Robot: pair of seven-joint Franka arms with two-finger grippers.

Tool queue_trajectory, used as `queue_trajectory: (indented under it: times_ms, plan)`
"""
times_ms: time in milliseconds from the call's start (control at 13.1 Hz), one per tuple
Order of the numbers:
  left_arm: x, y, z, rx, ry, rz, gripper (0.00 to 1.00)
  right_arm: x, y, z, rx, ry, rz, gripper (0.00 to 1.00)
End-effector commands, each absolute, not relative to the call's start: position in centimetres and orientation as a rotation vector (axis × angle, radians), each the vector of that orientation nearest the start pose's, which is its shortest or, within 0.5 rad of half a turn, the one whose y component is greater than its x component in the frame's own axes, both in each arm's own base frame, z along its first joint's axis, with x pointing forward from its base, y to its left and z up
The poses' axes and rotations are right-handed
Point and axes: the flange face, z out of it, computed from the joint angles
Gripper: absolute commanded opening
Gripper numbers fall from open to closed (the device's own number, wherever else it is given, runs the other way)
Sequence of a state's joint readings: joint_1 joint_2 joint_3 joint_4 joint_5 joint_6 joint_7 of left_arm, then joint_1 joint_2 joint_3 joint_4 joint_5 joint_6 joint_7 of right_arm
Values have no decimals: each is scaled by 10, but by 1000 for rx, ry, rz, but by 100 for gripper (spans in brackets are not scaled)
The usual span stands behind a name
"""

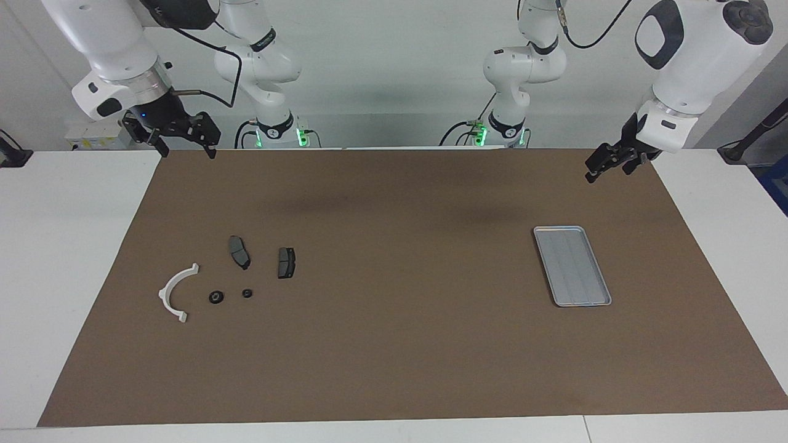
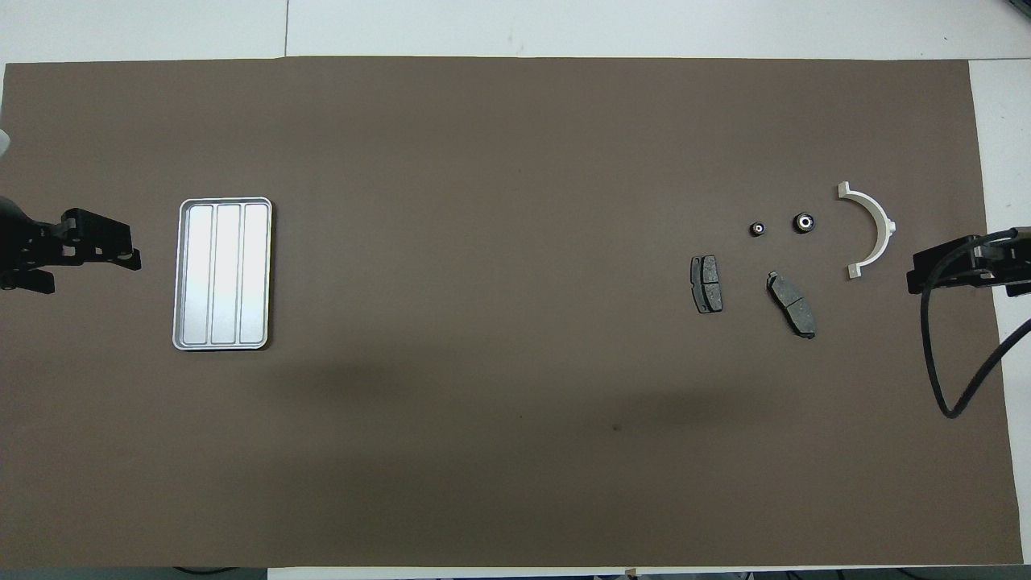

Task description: Place bearing gear from tray to pile

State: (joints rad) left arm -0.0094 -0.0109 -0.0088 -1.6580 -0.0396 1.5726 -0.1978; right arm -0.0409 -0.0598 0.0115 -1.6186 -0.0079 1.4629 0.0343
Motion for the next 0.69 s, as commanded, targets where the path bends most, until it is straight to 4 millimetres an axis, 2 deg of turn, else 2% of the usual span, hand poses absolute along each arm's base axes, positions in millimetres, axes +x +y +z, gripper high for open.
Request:
queue_trajectory:
  times_ms: [0, 609]
  plan:
    - [541, -13, 592, -3141, -282, 109, 100, 516, -13, 627, -3130, 127, 159, 100]
    - [541, -13, 592, -3141, -282, 109, 100, 516, -10, 626, -3129, 151, 152, 100]
